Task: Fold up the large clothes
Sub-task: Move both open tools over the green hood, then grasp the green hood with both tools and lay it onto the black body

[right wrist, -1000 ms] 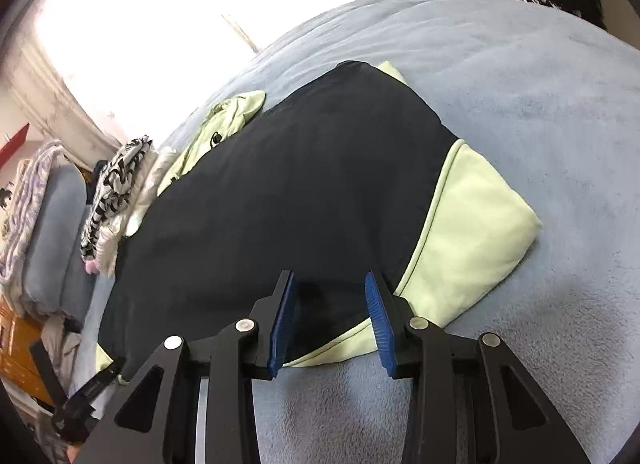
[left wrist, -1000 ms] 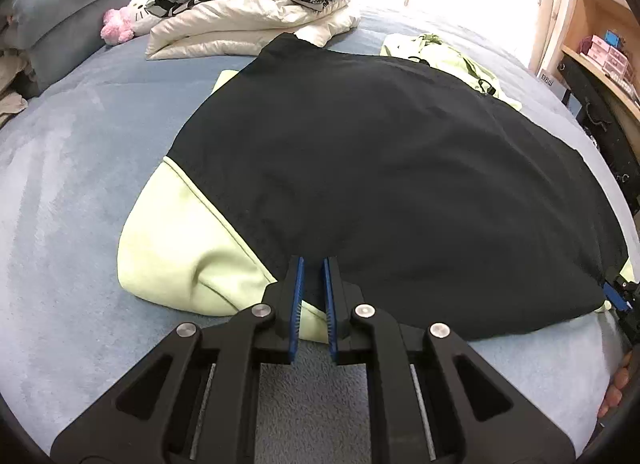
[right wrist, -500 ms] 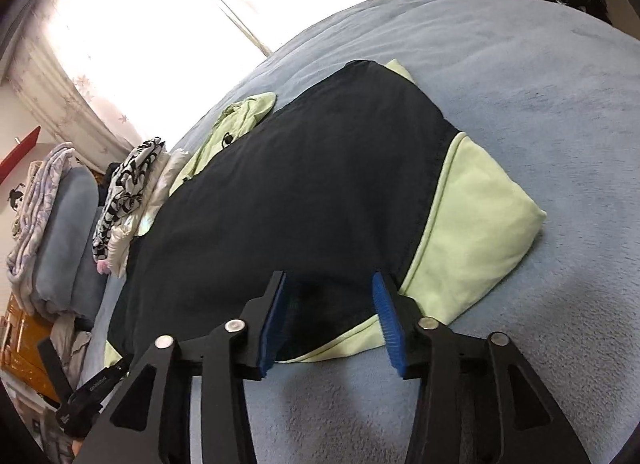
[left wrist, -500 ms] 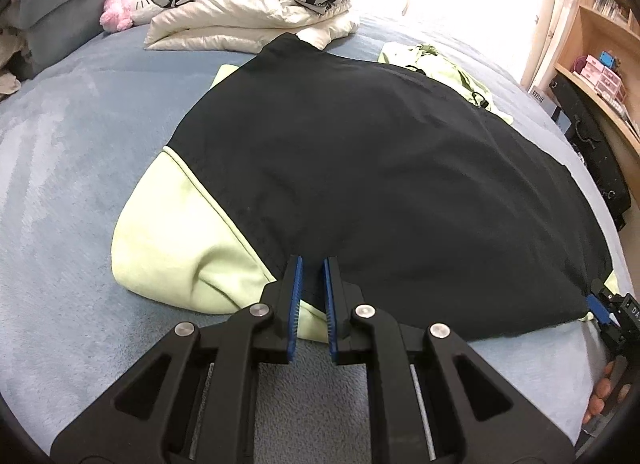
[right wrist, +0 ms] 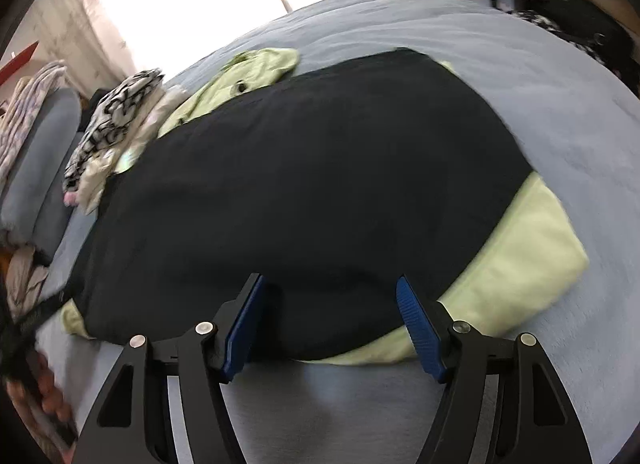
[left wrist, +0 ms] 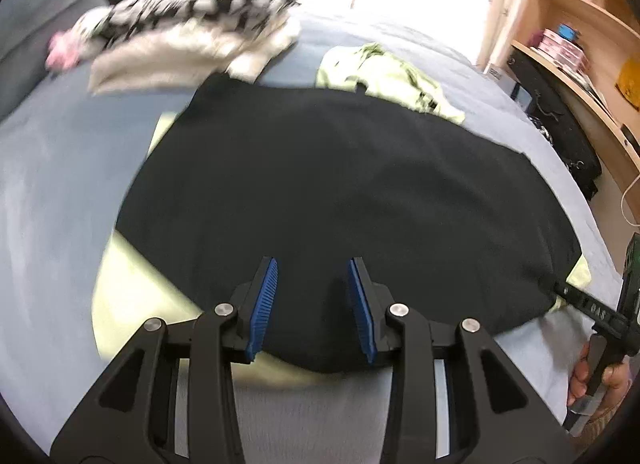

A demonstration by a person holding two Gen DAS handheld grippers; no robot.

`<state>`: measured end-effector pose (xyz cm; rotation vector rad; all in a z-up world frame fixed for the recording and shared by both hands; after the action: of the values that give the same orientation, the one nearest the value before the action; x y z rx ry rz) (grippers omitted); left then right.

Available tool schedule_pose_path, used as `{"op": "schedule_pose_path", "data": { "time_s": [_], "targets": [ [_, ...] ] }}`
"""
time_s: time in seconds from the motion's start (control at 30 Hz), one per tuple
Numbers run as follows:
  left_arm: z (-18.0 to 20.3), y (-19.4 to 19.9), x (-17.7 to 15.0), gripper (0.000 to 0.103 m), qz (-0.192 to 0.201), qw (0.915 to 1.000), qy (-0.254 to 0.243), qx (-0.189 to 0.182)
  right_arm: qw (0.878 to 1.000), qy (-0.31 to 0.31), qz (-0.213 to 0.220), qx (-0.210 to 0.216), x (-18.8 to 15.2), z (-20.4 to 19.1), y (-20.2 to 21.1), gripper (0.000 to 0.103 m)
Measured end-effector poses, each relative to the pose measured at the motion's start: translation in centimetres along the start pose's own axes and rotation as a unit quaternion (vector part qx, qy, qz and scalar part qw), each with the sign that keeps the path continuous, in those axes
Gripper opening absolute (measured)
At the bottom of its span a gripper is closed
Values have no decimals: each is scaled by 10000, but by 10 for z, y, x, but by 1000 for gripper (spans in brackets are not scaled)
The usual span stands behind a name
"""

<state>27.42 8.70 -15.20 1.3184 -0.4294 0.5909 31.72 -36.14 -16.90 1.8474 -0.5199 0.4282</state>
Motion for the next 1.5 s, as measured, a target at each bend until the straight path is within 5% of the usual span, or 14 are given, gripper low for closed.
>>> {"op": "schedule_pose_path", "data": {
  "time_s": [0.27, 0.4, 0.57, 0.73, 0.9, 1.03, 1.1, 1.13, 1.17, 1.27, 1.5],
  "targets": [
    [7, -63, 134, 33, -76, 9993, -143, -340, 9989, 170, 183, 400, 110, -31, -29, 69],
    [13, -124, 194, 33, -344, 9988, -342, -37, 9990, 110, 140, 421, 181, -37, -73, 69],
    [10, -194, 247, 33, -639, 9977, -174, 132, 9983, -331, -186, 436, 267, -26, -148, 69],
    [9, -257, 279, 37, -965, 9953, -12, 112, 9947, -777, -359, 576, 317, -9, -210, 69],
    [7, -294, 278, 44, -1227, 9923, -73, 179, 9914, -816, -534, 876, 345, -11, -260, 69],
    [8, -309, 278, 46, -1125, 9933, -156, 201, 9937, -648, -672, 628, 341, -23, -290, 68],
    [12, -309, 277, 38, -1044, 9940, -241, 232, 9956, -503, -622, 492, 343, -29, -295, 51],
    [15, -309, 277, 11, -1052, 9940, -279, 144, 9963, -370, -657, 408, 346, -33, -297, 27],
    [19, -309, 277, 0, -1102, 9934, -301, 49, 9962, -286, -687, 449, 348, -36, -297, 12],
    [29, -295, 280, 0, -896, 9934, -592, 401, 9986, 83, -386, 339, 344, -45, -269, 7],
    [44, -202, 287, 0, -70, 9952, -909, 362, 9926, 504, 631, 908, 326, -60, -156, 7]
  ]
}}
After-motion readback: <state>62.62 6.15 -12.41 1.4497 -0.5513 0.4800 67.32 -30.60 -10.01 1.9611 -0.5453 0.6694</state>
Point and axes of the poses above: each gripper's, at about its wrist camera, not at the fingertips, and y roughly against the way its jaws point, z to its right, x to its top, the point moved 3 cm from there along -y, roughly the way its jaws point, and after that the axes turned 1 degree about z, right-handed, at the moved point
